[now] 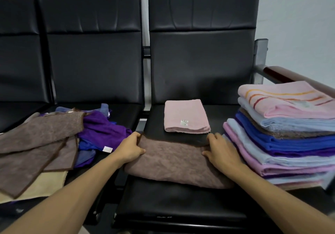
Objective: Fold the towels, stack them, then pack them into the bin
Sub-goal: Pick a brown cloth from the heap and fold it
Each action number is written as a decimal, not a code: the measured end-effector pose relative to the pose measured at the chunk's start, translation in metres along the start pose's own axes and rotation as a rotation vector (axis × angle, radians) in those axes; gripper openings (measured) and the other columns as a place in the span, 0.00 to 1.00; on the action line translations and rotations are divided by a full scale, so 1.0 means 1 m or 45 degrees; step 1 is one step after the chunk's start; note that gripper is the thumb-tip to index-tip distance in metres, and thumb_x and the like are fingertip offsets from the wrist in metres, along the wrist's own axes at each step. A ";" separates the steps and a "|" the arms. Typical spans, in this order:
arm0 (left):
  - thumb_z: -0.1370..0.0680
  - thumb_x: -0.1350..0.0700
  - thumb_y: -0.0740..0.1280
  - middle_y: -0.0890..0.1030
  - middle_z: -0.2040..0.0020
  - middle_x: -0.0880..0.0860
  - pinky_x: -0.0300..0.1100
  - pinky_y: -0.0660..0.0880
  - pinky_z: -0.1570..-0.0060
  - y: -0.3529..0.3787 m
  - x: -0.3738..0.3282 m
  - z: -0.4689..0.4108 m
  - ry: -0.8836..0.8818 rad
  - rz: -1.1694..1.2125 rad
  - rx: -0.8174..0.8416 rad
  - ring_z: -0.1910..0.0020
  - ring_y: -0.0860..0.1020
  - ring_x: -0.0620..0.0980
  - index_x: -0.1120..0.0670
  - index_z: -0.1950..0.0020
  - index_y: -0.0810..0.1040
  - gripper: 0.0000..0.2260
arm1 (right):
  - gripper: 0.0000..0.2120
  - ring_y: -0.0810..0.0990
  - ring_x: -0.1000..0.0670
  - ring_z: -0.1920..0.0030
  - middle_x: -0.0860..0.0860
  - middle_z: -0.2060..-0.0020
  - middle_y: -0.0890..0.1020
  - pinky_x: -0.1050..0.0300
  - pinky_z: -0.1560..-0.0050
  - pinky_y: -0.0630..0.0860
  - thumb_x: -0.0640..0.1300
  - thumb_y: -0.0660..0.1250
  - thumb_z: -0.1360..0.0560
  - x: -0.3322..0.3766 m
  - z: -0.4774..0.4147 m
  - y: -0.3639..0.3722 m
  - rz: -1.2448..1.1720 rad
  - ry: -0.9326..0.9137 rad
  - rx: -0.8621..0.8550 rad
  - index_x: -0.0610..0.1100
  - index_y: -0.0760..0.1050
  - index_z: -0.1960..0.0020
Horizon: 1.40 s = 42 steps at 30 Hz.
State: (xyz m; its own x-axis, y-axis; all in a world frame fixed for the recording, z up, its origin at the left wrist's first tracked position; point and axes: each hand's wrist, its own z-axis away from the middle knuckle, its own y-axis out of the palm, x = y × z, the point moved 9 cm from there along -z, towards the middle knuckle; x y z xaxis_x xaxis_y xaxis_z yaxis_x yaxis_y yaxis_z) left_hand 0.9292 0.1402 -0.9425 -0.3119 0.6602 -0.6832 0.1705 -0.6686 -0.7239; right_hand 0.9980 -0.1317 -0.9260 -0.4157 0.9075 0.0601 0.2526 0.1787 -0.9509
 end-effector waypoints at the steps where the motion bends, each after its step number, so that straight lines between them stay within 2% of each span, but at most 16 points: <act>1: 0.26 0.62 0.70 0.77 0.43 0.52 0.40 0.72 0.47 -0.001 -0.001 0.000 0.009 -0.067 -0.014 0.43 0.76 0.50 0.56 0.36 0.70 0.20 | 0.18 0.76 0.46 0.50 0.47 0.46 0.76 0.54 0.54 0.74 0.49 0.71 0.29 0.009 0.002 -0.008 0.120 -0.079 -0.070 0.45 0.72 0.43; 3: 0.24 0.59 0.69 0.73 0.37 0.55 0.43 0.73 0.44 -0.004 0.001 0.002 0.002 -0.235 -0.041 0.40 0.74 0.53 0.57 0.33 0.67 0.22 | 0.20 0.75 0.44 0.48 0.46 0.45 0.76 0.51 0.52 0.73 0.52 0.70 0.29 0.037 0.012 -0.024 0.150 -0.289 -0.182 0.45 0.74 0.41; 4: 0.23 0.56 0.68 0.70 0.35 0.57 0.46 0.72 0.42 -0.005 0.003 0.003 -0.021 -0.332 -0.037 0.39 0.74 0.55 0.57 0.31 0.65 0.23 | 0.22 0.74 0.44 0.43 0.47 0.41 0.74 0.49 0.46 0.72 0.56 0.67 0.27 0.049 0.017 -0.023 0.056 -0.375 -0.110 0.47 0.72 0.38; 6: 0.22 0.51 0.65 0.68 0.32 0.59 0.49 0.71 0.39 -0.004 0.011 0.006 -0.109 -0.452 0.036 0.36 0.72 0.58 0.59 0.30 0.62 0.25 | 0.30 0.63 0.45 0.31 0.49 0.31 0.66 0.45 0.32 0.62 0.66 0.55 0.26 0.063 0.033 0.000 -0.171 -0.370 0.252 0.52 0.64 0.30; 8: 0.21 0.48 0.65 0.70 0.33 0.60 0.49 0.71 0.39 -0.002 0.019 0.010 -0.190 -0.441 0.139 0.37 0.73 0.58 0.60 0.30 0.61 0.25 | 0.33 0.48 0.49 0.23 0.52 0.23 0.52 0.45 0.25 0.46 0.69 0.48 0.25 0.068 0.054 0.030 -0.231 -0.308 0.592 0.57 0.51 0.24; 11: 0.23 0.49 0.68 0.71 0.32 0.60 0.48 0.70 0.39 -0.003 0.020 0.017 -0.192 -0.372 0.192 0.36 0.73 0.57 0.58 0.29 0.59 0.29 | 0.32 0.39 0.52 0.23 0.54 0.22 0.43 0.45 0.25 0.35 0.65 0.51 0.22 0.066 0.062 0.044 -0.232 -0.275 0.710 0.59 0.44 0.23; 14: 0.25 0.57 0.71 0.74 0.38 0.58 0.46 0.72 0.43 -0.013 0.006 0.023 -0.076 -0.151 0.139 0.41 0.75 0.55 0.53 0.26 0.56 0.33 | 0.32 0.43 0.53 0.23 0.56 0.23 0.48 0.46 0.25 0.37 0.62 0.58 0.24 0.067 0.054 0.038 -0.326 -0.238 0.692 0.59 0.50 0.24; 18: 0.27 0.66 0.71 0.74 0.64 0.53 0.41 0.72 0.63 -0.030 -0.027 0.035 0.131 0.310 0.073 0.64 0.74 0.48 0.45 0.32 0.66 0.29 | 0.34 0.50 0.51 0.24 0.55 0.25 0.55 0.43 0.25 0.39 0.61 0.63 0.29 0.073 0.052 0.035 -0.392 -0.154 0.647 0.58 0.55 0.26; 20: 0.27 0.67 0.70 0.74 0.65 0.55 0.45 0.72 0.64 -0.035 -0.044 0.041 0.139 0.561 0.055 0.64 0.74 0.51 0.45 0.36 0.72 0.25 | 0.35 0.51 0.49 0.25 0.54 0.27 0.57 0.41 0.25 0.41 0.61 0.63 0.31 0.080 0.051 0.032 -0.405 -0.137 0.633 0.57 0.56 0.27; 25: 0.26 0.67 0.68 0.75 0.63 0.56 0.35 0.67 0.75 -0.024 -0.095 0.050 0.215 0.758 0.116 0.75 0.71 0.42 0.46 0.39 0.76 0.21 | 0.35 0.53 0.50 0.25 0.53 0.26 0.58 0.45 0.24 0.47 0.59 0.66 0.29 0.116 0.054 0.022 -0.477 -0.347 0.656 0.53 0.59 0.26; 27: 0.26 0.65 0.67 0.76 0.63 0.55 0.36 0.69 0.70 -0.012 -0.110 0.050 0.238 0.665 0.164 0.71 0.72 0.43 0.45 0.38 0.75 0.21 | 0.35 0.55 0.51 0.26 0.52 0.26 0.59 0.51 0.25 0.54 0.59 0.66 0.27 0.116 0.056 0.010 -0.565 -0.426 0.691 0.50 0.60 0.26; 31: 0.25 0.63 0.64 0.77 0.59 0.52 0.40 0.71 0.65 0.015 -0.123 0.051 0.219 0.489 0.173 0.61 0.76 0.48 0.44 0.42 0.75 0.17 | 0.22 0.69 0.45 0.36 0.45 0.39 0.70 0.53 0.37 0.68 0.54 0.64 0.25 0.051 0.041 -0.012 -0.351 -0.095 0.417 0.45 0.68 0.36; 33: 0.25 0.61 0.64 0.78 0.53 0.51 0.41 0.74 0.58 0.031 -0.124 0.048 0.211 0.400 0.152 0.54 0.78 0.50 0.45 0.42 0.76 0.16 | 0.20 0.74 0.43 0.40 0.44 0.41 0.74 0.54 0.43 0.71 0.54 0.64 0.25 0.016 0.042 -0.001 -0.238 0.081 0.508 0.43 0.68 0.39; 36: 0.25 0.59 0.64 0.77 0.50 0.50 0.40 0.70 0.53 0.054 -0.125 0.047 0.222 0.175 0.125 0.49 0.76 0.50 0.46 0.39 0.76 0.16 | 0.18 0.77 0.47 0.45 0.47 0.44 0.79 0.58 0.47 0.72 0.55 0.68 0.27 -0.006 0.047 0.023 -0.426 0.249 0.677 0.46 0.73 0.42; 39: 0.23 0.57 0.63 0.78 0.43 0.50 0.38 0.68 0.49 0.079 -0.126 0.052 0.242 0.028 0.162 0.48 0.74 0.48 0.48 0.37 0.74 0.15 | 0.13 0.79 0.50 0.47 0.50 0.47 0.81 0.59 0.47 0.73 0.52 0.70 0.29 -0.012 0.044 0.032 -0.540 0.277 0.638 0.49 0.76 0.47; 42: 0.21 0.52 0.62 0.77 0.37 0.52 0.43 0.71 0.41 0.104 -0.122 0.055 0.260 -0.130 0.235 0.40 0.75 0.52 0.49 0.33 0.70 0.17 | 0.07 0.80 0.50 0.49 0.50 0.49 0.82 0.60 0.48 0.74 0.47 0.67 0.26 -0.012 0.043 0.034 -0.575 0.268 0.652 0.48 0.78 0.49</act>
State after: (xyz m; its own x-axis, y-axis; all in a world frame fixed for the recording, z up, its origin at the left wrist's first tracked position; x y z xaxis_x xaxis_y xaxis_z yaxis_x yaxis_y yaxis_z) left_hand 0.9334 -0.0289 -0.9298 -0.1209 0.7699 -0.6266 -0.0306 -0.6338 -0.7729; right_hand 0.9739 -0.1524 -0.9724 -0.1922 0.8504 0.4898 -0.3679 0.4003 -0.8393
